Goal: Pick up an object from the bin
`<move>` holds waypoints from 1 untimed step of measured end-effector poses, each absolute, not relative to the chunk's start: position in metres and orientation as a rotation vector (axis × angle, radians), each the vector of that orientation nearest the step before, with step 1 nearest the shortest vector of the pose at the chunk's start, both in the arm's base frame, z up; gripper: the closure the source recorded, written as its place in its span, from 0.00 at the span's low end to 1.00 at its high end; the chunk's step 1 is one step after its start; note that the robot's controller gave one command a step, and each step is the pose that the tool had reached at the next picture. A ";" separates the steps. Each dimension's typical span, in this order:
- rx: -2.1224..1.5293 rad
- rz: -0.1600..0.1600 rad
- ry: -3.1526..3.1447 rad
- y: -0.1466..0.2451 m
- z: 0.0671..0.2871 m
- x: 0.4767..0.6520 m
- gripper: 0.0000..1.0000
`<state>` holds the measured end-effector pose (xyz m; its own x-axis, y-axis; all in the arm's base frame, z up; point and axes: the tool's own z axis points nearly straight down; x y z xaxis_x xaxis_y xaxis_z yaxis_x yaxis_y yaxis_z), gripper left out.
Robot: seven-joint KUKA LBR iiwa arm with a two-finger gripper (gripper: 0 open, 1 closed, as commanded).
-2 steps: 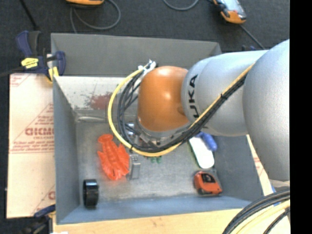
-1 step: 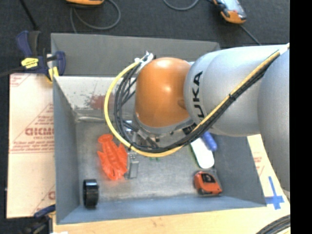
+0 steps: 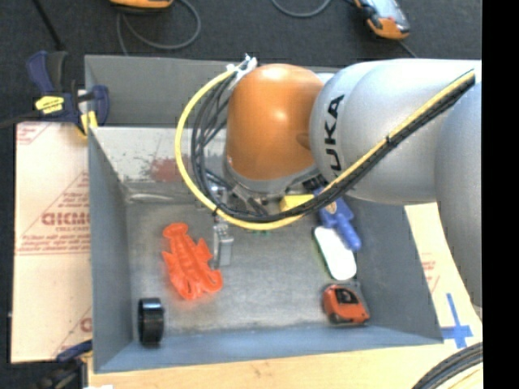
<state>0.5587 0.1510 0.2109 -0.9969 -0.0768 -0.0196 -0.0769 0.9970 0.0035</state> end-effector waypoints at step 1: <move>-0.235 0.000 3.128 0.125 0.175 0.569 0.00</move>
Offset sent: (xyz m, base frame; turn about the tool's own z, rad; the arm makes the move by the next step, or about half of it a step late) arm -0.0818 -0.0015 -0.0818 -0.0174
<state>0.5693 0.1252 0.1751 -0.9887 -0.1496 -0.0051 -0.1496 0.9887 -0.0003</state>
